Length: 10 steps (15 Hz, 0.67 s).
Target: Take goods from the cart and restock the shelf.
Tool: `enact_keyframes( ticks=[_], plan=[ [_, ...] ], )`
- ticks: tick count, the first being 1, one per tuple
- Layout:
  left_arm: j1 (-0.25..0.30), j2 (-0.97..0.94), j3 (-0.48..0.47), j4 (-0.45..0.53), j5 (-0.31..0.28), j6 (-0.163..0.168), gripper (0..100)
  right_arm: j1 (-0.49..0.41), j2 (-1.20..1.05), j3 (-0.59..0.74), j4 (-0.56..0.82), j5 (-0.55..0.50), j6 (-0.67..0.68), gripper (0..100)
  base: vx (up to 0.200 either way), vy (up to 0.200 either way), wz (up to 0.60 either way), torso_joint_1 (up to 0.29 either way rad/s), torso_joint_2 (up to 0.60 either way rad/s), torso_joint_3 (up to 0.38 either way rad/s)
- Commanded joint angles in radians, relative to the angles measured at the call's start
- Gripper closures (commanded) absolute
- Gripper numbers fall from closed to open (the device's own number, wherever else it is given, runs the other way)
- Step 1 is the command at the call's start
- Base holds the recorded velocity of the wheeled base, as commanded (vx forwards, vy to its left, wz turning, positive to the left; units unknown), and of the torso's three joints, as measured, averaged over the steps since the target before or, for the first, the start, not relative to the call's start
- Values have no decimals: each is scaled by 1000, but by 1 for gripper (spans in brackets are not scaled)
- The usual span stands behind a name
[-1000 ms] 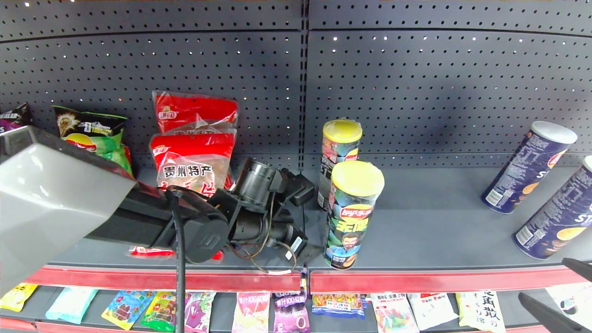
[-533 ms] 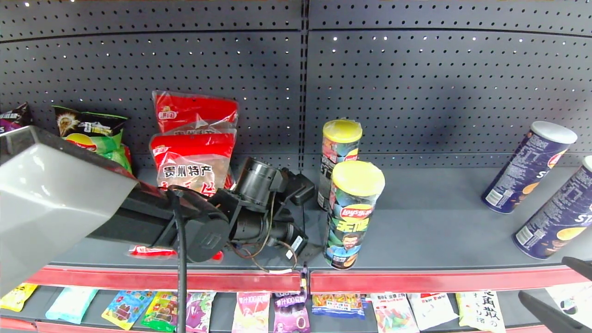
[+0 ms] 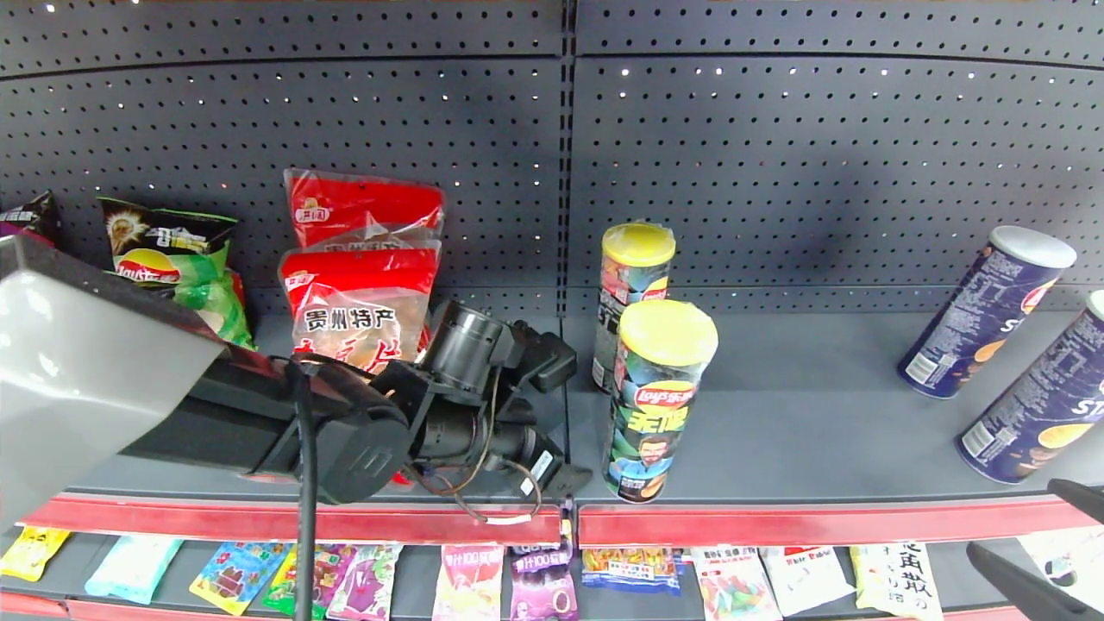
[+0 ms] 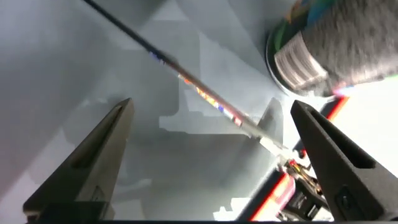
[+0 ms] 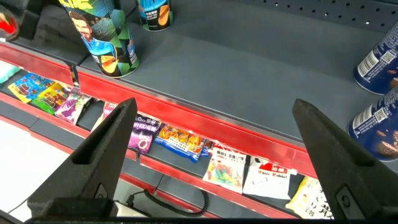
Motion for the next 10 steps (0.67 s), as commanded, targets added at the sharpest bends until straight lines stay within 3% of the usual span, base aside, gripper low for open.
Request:
enact_keyframes(
  ticks=[1, 5, 10],
  plan=[
    [5, -46, 51, -1, 1, -1, 0, 1, 3, 3, 0, 0, 0, 0, 0, 0, 0, 0, 0, 0],
    [39, -131, 138, -1, 13, -4, 0, 2, 3, 9, 0, 3, 0, 0, 0, 0, 0, 0, 0, 0],
    [121, -342, 355, -40, 12, -6, 0, 4, -6, 30, 0, 3, -2, 0, 0, 0, 0, 0, 0, 0]
  ],
)
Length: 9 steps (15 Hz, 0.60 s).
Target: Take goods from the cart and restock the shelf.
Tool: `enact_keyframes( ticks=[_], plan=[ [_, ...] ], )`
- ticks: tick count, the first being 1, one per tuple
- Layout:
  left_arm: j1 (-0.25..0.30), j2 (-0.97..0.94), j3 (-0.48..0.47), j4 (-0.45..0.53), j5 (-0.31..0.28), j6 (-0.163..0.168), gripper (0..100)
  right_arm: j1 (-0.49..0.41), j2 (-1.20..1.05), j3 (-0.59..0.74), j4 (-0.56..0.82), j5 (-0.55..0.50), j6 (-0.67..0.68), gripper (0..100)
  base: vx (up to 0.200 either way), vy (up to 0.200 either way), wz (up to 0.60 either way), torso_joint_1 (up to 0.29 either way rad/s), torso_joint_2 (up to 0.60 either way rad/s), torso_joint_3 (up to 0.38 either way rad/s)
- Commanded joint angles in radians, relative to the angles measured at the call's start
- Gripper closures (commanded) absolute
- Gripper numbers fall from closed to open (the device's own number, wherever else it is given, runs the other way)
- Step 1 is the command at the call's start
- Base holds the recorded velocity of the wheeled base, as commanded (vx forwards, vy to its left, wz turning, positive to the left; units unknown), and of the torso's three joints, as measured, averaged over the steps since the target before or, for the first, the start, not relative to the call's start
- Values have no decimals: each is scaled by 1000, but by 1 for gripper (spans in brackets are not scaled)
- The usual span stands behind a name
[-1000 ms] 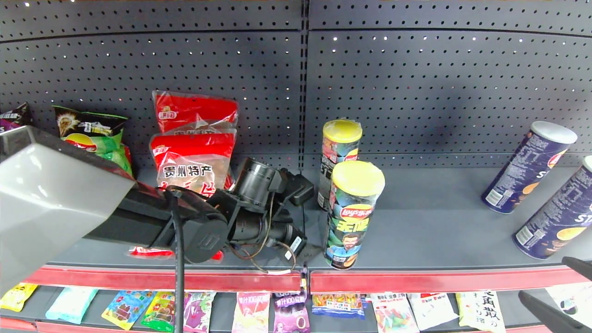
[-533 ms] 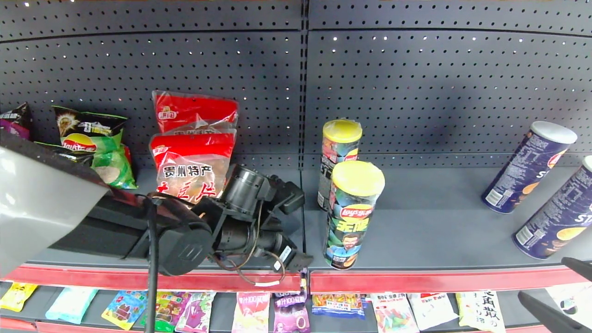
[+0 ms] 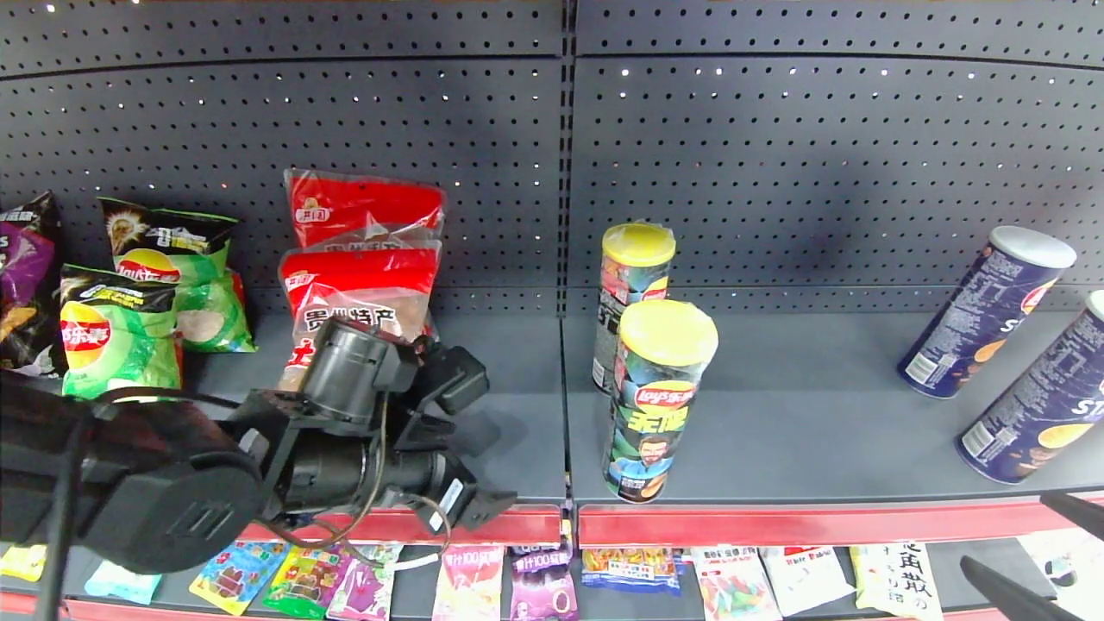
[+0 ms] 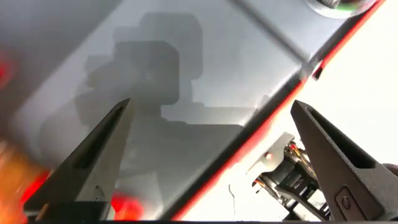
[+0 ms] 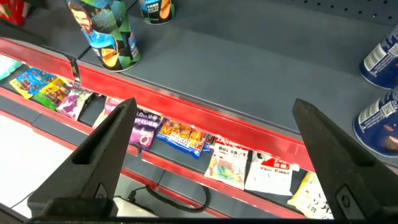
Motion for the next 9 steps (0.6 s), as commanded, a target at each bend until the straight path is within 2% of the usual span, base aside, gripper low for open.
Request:
enact_keyframes(
  ticks=[1, 4, 7, 9],
  plan=[
    [36, -142, 111, -11, -1, -4, 0, 0, -7, 12, 0, 0, -1, 0, 0, 0, 0, 0, 0, 0],
    [66, -278, 229, -11, -1, -5, 0, 0, -13, 20, 1, -3, -1, 0, 0, 0, 0, 0, 0, 0],
    [90, -347, 273, -11, -1, -13, 0, 1, -25, 31, 10, -1, -1, 0, 0, 0, 0, 0, 0, 0],
    [92, -436, 327, -10, 0, -60, 0, 1, -54, 31, 53, -1, -1, 0, 0, 0, 0, 0, 0, 0]
  ],
)
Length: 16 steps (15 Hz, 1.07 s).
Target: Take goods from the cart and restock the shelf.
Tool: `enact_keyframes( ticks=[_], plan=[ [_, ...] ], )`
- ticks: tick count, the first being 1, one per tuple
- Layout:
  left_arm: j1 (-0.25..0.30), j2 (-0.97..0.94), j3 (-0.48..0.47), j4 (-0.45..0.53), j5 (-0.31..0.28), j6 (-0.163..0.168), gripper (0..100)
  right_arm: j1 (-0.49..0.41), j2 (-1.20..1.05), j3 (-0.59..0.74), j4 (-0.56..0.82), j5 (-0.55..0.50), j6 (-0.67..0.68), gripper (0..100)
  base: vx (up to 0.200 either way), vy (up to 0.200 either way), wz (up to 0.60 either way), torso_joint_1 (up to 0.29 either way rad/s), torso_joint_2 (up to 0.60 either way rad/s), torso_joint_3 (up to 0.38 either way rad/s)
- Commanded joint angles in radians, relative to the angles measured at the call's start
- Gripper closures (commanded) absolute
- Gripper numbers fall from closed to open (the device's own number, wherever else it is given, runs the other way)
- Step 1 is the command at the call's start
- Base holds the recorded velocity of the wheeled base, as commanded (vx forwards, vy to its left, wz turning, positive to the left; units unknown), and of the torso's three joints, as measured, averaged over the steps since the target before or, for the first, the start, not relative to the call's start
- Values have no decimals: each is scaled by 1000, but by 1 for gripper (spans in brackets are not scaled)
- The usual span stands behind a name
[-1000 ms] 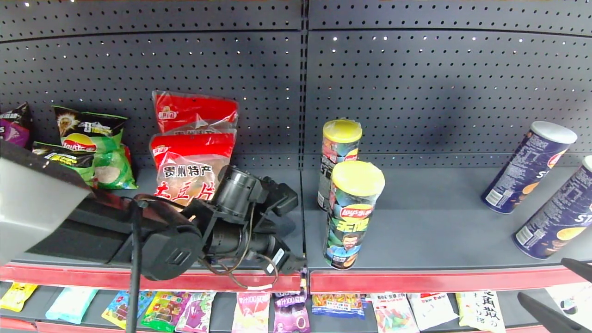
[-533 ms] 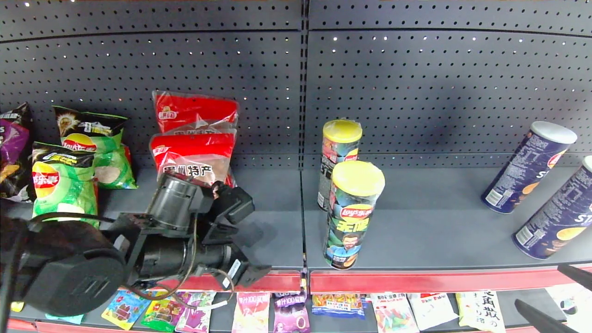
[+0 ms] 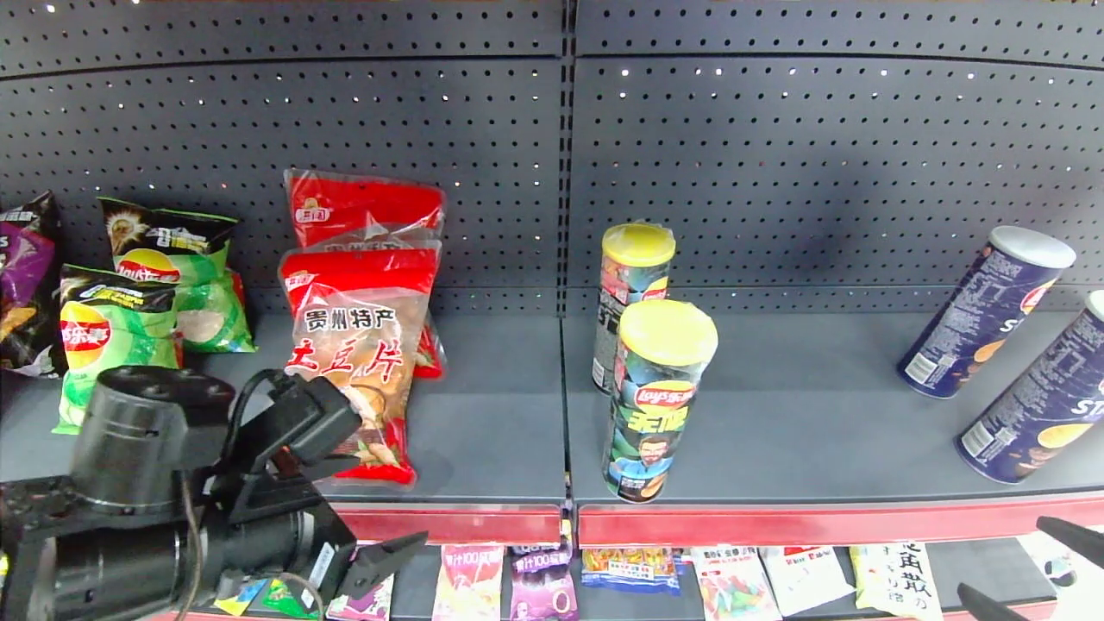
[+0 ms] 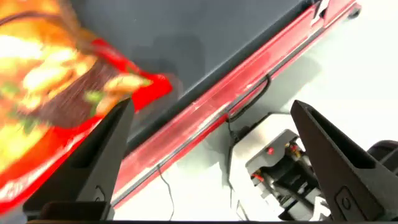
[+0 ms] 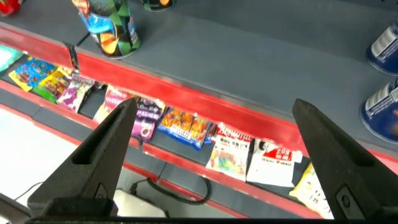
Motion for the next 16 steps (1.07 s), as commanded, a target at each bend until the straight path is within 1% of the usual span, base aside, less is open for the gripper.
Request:
enact_keyframes(
  ticks=[1, 2, 3, 4, 5, 6, 7, 8, 9, 11, 12, 14, 15, 16],
  plan=[
    [4, -117, 57, 2, 1, -22, 0, 0, -32, -2, 22, 1, -2, 0, 0, 0, 0, 0, 0, 0],
    [8, -157, 90, 2, 1, -27, 0, 2, -53, -2, 53, 1, -2, 0, 0, 0, 0, 0, 0, 0],
    [27, -226, 130, 2, 1, -27, 0, 2, -84, -2, 90, -1, -3, 0, 0, 0, 0, 0, 0, 0],
    [37, -252, 143, 4, 2, -27, 0, 2, -95, -2, 99, -1, -3, 0, 0, 0, 0, 0, 0, 0],
    [96, -342, 185, 7, 5, -30, 0, 2, -119, 2, 105, -1, -3, 0, 0, 0, 0, 0, 0, 0],
    [131, -388, 205, 16, 9, -38, 0, 0, -130, 4, 105, -1, -3, 0, 0, 0, 0, 0, 0, 0],
    [188, -470, 217, 45, 10, -55, 0, 0, -152, 15, 105, -2, -2, 0, 0, 0, 0, 0, 0, 0],
    [221, -520, 215, 83, 10, -74, 0, -3, -164, 19, 107, -2, -2, 0, 0, 0, 0, 0, 0, 0],
    [258, -589, 205, 146, 10, -107, 0, -4, -184, 31, 107, -6, -2, 0, 0, 0, 0, 0, 0, 0],
    [301, -717, 189, 249, 10, -153, 0, -4, -205, 34, 107, -32, -3, 0, 0, 0, 0, 0, 0, 0],
    [346, -842, 183, 366, 30, -173, 0, -6, -208, 28, 107, -45, -2, 0, 0, 0, 0, 0, 0, 0],
    [393, -959, 182, 484, 99, -176, 0, -17, -208, 21, 105, -137, -3, 0, 0, 0, 0, 0, 0, 0],
    [413, -1003, 183, 522, 124, -179, 0, -21, -210, 21, 105, -196, -2, 0, 0, 0, 0, 0, 0, 0],
    [433, -1042, 195, 537, 145, -182, 0, -24, -211, 24, 105, -249, -3, 0, 0, 0, 0, 0, 0, 0]
  ],
)
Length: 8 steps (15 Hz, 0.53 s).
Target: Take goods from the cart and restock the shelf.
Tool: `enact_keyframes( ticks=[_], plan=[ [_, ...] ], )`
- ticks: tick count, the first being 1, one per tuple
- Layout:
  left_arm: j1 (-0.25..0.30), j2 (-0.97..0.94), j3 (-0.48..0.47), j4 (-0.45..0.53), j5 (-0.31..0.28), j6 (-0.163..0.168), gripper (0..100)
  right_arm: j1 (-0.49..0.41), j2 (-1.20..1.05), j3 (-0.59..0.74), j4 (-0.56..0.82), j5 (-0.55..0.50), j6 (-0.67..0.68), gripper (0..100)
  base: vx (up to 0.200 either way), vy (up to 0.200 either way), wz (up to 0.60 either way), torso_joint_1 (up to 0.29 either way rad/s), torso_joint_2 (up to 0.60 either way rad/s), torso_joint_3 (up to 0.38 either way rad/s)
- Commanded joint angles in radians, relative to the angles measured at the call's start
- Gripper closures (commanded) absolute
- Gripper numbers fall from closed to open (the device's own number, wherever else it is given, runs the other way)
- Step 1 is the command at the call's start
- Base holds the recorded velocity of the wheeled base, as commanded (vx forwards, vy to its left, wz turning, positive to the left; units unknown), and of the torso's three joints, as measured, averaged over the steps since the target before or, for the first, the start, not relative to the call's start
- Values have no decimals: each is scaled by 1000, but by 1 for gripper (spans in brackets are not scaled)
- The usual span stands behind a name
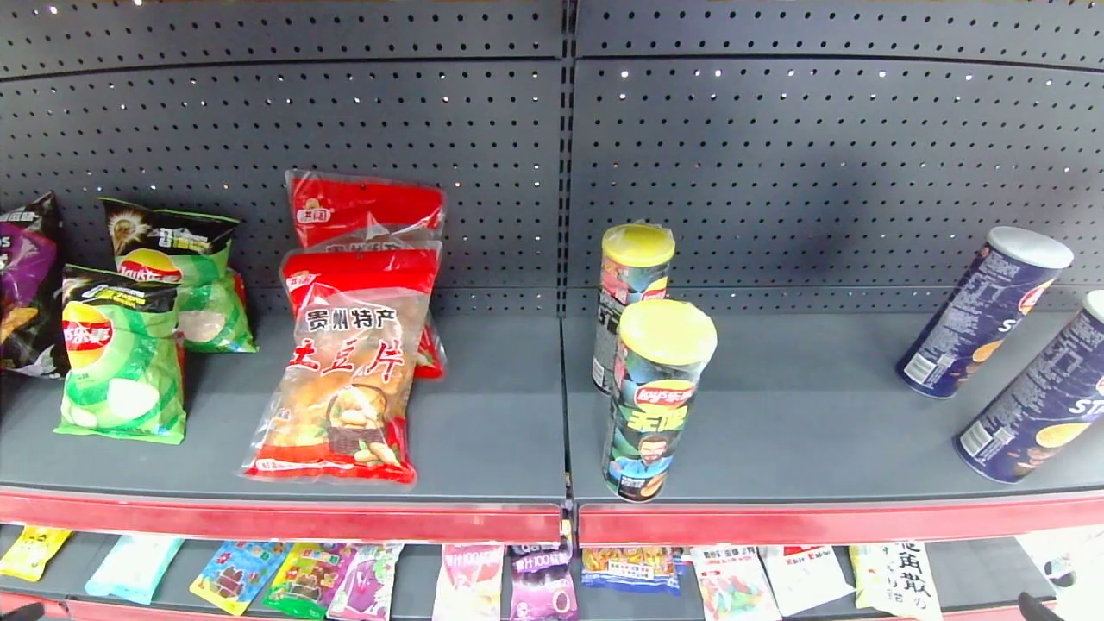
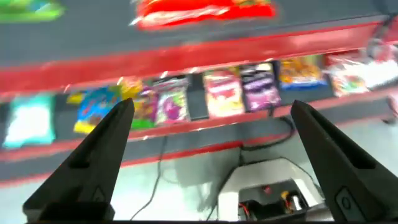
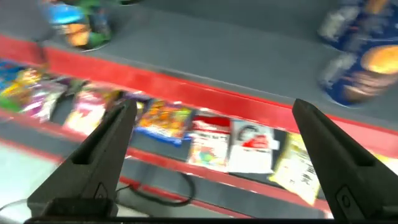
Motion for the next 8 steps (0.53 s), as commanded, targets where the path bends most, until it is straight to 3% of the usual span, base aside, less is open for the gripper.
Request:
enact_keyframes(
  ticks=[1, 5, 7, 8],
  plan=[
    [75, -189, 26, 43, 55, -14, 0, -4, -2, 4, -1, -40, -1, 0, 0, 0, 0, 0, 0, 0],
    [46, -281, 64, 1, -22, -6, 0, 6, -7, 30, -1, -23, 2, 0, 0, 0, 0, 0, 0, 0],
    [29, -305, 79, -6, -25, 7, 0, 4, -30, 37, -3, 3, 2, 0, 0, 0, 0, 0, 0, 0],
    [28, -321, 81, -5, -25, 63, 0, 4, -68, 54, -1, 14, 2, 0, 0, 0, 0, 0, 0, 0]
  ],
)
